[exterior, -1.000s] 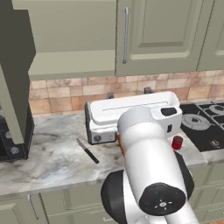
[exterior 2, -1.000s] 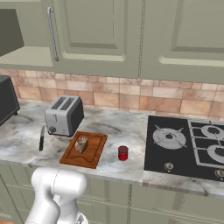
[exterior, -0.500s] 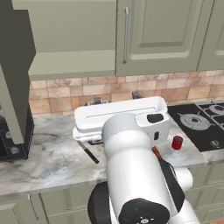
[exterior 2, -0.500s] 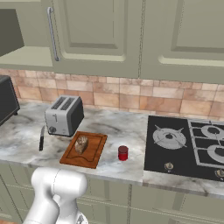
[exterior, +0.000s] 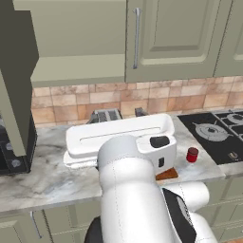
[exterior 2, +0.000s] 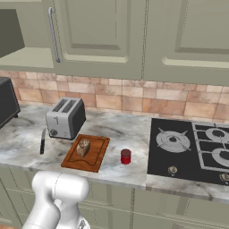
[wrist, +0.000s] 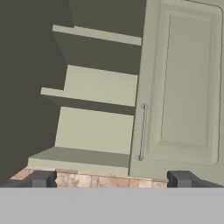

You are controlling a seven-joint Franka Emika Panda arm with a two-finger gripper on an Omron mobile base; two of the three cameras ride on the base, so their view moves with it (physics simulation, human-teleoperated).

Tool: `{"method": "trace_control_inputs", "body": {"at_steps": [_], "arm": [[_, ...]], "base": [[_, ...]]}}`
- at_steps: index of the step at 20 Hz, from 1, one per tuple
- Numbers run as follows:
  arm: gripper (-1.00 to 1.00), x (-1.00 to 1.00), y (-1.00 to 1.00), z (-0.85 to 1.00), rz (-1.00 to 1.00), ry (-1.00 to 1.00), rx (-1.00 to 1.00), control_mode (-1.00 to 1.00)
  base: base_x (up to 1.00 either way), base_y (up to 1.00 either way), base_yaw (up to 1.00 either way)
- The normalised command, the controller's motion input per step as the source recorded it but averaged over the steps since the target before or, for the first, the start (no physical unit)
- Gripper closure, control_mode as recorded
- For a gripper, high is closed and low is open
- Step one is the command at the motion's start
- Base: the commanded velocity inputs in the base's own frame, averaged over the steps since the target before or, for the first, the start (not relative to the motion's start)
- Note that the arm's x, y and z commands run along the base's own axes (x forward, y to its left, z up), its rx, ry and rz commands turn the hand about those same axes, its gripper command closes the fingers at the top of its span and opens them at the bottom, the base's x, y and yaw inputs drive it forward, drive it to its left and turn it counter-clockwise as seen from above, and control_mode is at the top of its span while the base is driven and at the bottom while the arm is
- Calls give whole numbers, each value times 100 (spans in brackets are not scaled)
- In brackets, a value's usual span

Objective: Pick the bread, place it on the cutting board, pick the jam, place it on the counter, and close the cabinet.

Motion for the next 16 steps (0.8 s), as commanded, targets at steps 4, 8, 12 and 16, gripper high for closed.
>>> {"method": "trace_control_inputs", "body": {"at_steps": [4, 8, 12, 16], "arm": [[-100, -24, 23, 0, 0, 0, 0, -100], [-100, -18, 20, 0, 2, 0, 0, -100], [-100, -13, 17, -7, 4, 0, 0, -100], [-100, -8, 24, -14, 4, 0, 0, -100]], "base": [[0, 0, 0], [0, 0, 0], [0, 0, 0], [0, 0, 0]]}}
